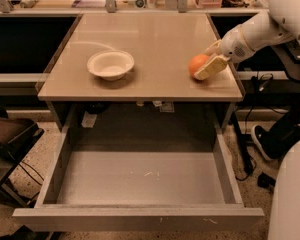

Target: Place orange into top drawer

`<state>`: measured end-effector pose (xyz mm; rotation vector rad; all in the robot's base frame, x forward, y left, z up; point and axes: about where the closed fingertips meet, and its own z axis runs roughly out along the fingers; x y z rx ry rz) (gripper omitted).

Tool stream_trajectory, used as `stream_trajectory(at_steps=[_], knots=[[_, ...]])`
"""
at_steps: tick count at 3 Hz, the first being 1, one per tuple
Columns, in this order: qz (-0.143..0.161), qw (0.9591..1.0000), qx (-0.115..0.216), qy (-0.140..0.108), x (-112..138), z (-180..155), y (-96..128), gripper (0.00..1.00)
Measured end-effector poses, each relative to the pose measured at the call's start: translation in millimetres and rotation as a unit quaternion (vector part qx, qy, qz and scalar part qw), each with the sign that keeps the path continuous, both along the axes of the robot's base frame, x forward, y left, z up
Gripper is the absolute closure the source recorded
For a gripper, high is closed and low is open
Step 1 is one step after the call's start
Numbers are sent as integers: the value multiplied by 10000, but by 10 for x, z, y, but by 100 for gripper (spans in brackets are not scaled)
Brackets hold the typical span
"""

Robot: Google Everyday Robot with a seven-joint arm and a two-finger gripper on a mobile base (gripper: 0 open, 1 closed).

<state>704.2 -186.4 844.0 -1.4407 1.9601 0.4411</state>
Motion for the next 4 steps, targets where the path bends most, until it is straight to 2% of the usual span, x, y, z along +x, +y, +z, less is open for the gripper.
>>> stream_trajectory(at_steps=[1, 2, 3, 4], knots=[[-155, 9992, 4, -359, -297, 320, -101, 100], [-132, 9957, 168, -903, -986, 885, -82, 100], [315, 9936, 415, -1006, -1798, 976, 156, 100], [265, 9961, 433, -729, -2076, 668, 55, 100]])
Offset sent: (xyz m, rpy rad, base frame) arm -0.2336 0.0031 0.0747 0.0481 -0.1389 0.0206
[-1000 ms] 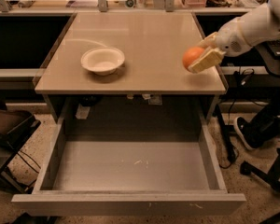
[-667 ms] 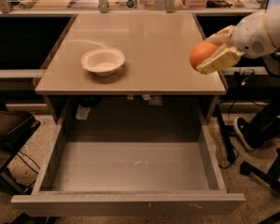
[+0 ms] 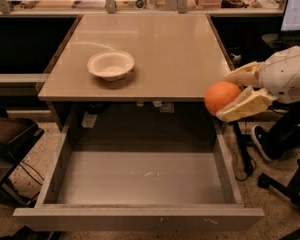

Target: Place orange into top drawer

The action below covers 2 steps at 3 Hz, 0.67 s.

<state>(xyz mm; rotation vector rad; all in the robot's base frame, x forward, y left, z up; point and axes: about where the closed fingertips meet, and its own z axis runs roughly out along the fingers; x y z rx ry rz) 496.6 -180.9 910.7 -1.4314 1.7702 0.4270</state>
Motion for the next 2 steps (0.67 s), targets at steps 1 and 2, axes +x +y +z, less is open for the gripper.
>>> stream_trajectory(at_steps=[1, 2], knots=[[-4, 10000, -2, 3, 0, -2, -2, 100], [-85, 10000, -38, -1, 58, -283, 160, 100]])
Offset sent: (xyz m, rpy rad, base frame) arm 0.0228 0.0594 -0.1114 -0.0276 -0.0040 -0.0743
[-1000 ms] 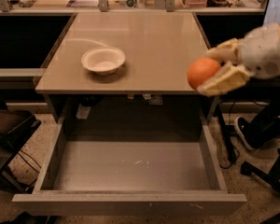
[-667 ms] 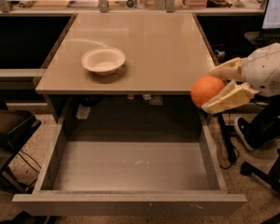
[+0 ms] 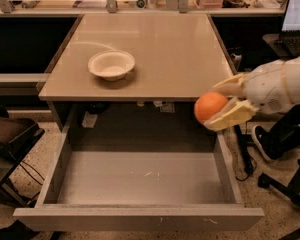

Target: Place orange into top drawer

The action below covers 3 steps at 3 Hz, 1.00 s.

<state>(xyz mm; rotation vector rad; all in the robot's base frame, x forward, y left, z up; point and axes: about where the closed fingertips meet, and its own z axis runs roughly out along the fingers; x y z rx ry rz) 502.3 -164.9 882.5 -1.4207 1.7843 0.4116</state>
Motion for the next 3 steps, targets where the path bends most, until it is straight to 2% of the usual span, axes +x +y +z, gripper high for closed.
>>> stream_trajectory(at_steps=[1, 2, 3], knots=[[35, 9999, -103, 44, -18, -689, 395, 100], [89, 9985, -542, 73, -104, -1391, 750, 100], [-36, 9977, -675, -16, -123, -1614, 731, 100]])
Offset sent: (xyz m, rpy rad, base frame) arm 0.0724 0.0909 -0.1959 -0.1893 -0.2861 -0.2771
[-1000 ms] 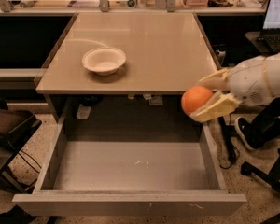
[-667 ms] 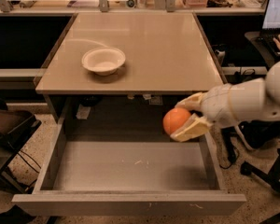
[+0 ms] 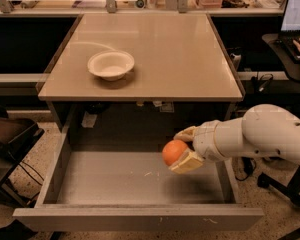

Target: Place orange into top drawer

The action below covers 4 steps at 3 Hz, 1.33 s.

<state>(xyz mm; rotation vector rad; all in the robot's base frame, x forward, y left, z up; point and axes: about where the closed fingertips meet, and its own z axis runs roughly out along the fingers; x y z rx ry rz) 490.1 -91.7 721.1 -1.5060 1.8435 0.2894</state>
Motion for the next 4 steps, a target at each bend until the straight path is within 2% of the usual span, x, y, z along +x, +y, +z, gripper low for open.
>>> stream_trajectory(at_steps=[1, 2, 3, 4], knots=[[-1, 10000, 8, 0, 2, 5, 4, 100], [-254, 9995, -160, 99, 80, -242, 14, 100], [-481, 9975, -449, 258, 215, -694, 19, 100], [-444, 9960, -646, 427, 276, -1041, 36, 100]])
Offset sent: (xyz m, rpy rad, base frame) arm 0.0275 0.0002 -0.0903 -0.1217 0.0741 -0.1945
